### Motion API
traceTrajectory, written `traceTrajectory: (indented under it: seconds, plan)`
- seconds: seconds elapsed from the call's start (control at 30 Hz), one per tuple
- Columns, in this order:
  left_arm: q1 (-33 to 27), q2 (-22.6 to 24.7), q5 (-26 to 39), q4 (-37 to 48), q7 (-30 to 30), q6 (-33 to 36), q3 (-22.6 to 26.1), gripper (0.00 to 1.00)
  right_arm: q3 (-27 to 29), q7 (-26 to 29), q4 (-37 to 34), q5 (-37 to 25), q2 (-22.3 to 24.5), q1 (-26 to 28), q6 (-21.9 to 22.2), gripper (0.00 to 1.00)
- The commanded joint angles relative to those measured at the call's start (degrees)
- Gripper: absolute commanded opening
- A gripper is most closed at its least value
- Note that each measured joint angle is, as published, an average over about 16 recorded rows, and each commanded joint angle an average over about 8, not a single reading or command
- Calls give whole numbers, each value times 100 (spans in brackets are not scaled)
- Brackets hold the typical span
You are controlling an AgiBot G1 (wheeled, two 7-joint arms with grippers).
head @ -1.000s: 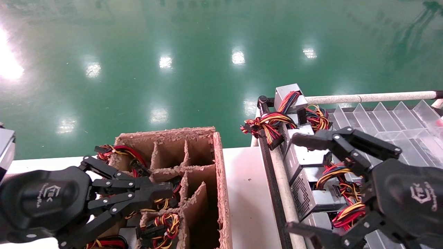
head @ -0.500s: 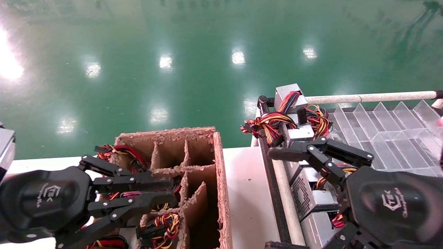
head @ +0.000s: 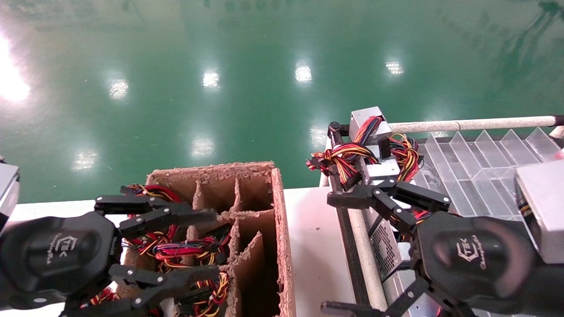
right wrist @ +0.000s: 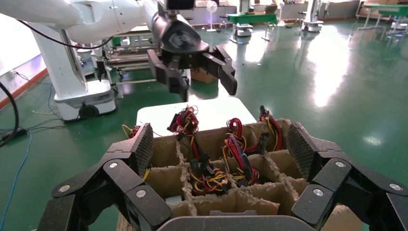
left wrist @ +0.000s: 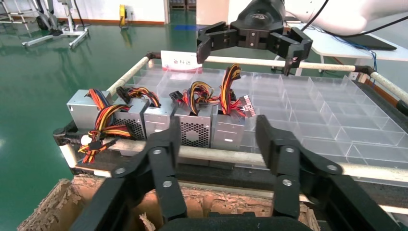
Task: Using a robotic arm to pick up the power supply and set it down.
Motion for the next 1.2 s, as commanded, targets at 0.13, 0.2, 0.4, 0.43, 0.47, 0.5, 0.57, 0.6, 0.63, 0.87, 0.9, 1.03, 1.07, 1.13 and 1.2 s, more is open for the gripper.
traceTrajectory:
  seconds: [0.13,0.2,0.4,0.43,0.47,0.5,0.57,0.6,0.63,0.87,0.9,1.03,1.07,1.13,1.2]
  plan:
    - [0,0,0,0,0,0,0,100,434,336,-21,-414,-232,-89,-118,100]
    - [1,0,-1,1,0,-1,0,100,543,406,-28,-518,-290,-112,-149,100]
    - [1,0,-1,2,0,-1,0,100,613,429,-34,-588,-328,-130,-174,100]
    - [1,0,-1,2,0,-1,0,100,601,422,-33,-578,-321,-128,-171,100]
    - [1,0,-1,2,0,-1,0,100,588,416,-33,-566,-314,-126,-168,100]
    - [1,-1,-1,2,0,-1,0,100,575,410,-32,-554,-307,-124,-165,100]
    - [1,-1,-1,2,0,-1,0,100,553,400,-31,-532,-295,-119,-158,100]
    - [1,-1,-1,2,0,-1,0,100,544,395,-31,-523,-290,-117,-155,100]
    - [1,-1,-1,2,0,-1,0,100,535,391,-30,-515,-285,-115,-152,100]
    - [1,-1,-1,2,0,-1,0,100,490,369,-27,-471,-259,-105,-136,100]
    - [1,-1,-1,2,0,-1,0,100,486,367,-27,-467,-257,-104,-135,100]
    - [1,-1,-1,2,0,-1,0,100,471,359,-26,-450,-248,-99,-129,100]
    - [1,-1,-1,2,0,-1,0,100,468,358,-25,-448,-246,-99,-128,100]
    - [1,-1,-1,2,0,-1,0,100,462,356,-25,-443,-243,-98,-127,100]
    - [1,-1,-1,2,0,-1,0,100,458,354,-24,-438,-241,-97,-126,100]
